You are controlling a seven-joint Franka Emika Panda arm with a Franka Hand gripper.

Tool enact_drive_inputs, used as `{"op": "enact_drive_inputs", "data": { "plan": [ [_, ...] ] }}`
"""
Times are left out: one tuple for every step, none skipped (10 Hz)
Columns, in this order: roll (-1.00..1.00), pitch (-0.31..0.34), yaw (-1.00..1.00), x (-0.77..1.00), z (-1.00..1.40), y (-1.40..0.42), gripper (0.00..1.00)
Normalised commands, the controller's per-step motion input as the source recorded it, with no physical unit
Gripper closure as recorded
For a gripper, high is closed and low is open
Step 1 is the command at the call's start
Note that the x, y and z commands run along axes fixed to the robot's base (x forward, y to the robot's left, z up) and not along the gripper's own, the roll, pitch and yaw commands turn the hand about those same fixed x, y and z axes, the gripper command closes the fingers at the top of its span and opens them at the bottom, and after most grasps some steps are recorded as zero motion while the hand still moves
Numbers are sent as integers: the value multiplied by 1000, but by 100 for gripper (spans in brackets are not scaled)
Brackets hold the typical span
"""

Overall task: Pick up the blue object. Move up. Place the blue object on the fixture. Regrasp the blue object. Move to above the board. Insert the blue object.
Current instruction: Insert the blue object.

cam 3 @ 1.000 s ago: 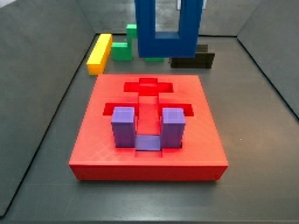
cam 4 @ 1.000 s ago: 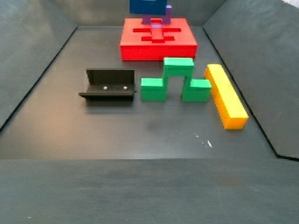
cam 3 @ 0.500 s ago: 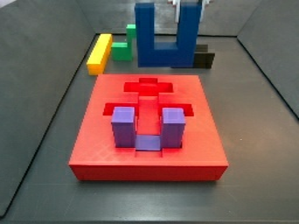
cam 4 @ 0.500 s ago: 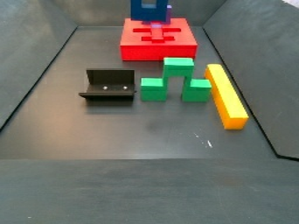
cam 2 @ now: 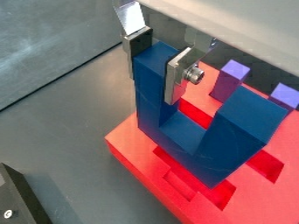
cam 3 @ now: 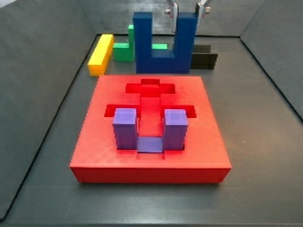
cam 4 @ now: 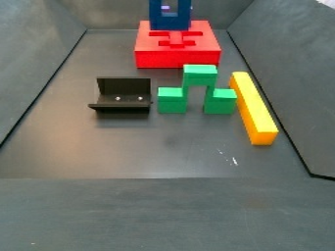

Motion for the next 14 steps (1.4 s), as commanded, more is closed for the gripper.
{"op": "enact_drive_inputs", "data": {
  "plan": [
    [0, 0, -63, -31, -194, 0, 100],
    [-26, 0, 0, -11, -240, 0, 100],
    [-69, -3, 0, 0, -251, 0, 100],
    [-76, -9, 0, -3, -246, 0, 100],
    [-30, -3, 0, -20, -249, -20, 100],
    [0, 0, 0, -66, -246, -37, 100],
    [0, -1, 0, -189, -200, -31, 100],
    [-6, -7, 0, -226, -149, -43, 100],
    [-13, -29, 0, -226, -140, -69, 100],
    [-29, -50, 69, -171, -129, -111, 100],
    [-23, -34, 83, -57, -89, -86, 100],
    [0, 0, 180, 26, -151, 0, 100],
    [0, 0, 217, 97, -183, 0, 100],
    [0, 0, 240, 86, -203, 0, 100]
  ]
}}
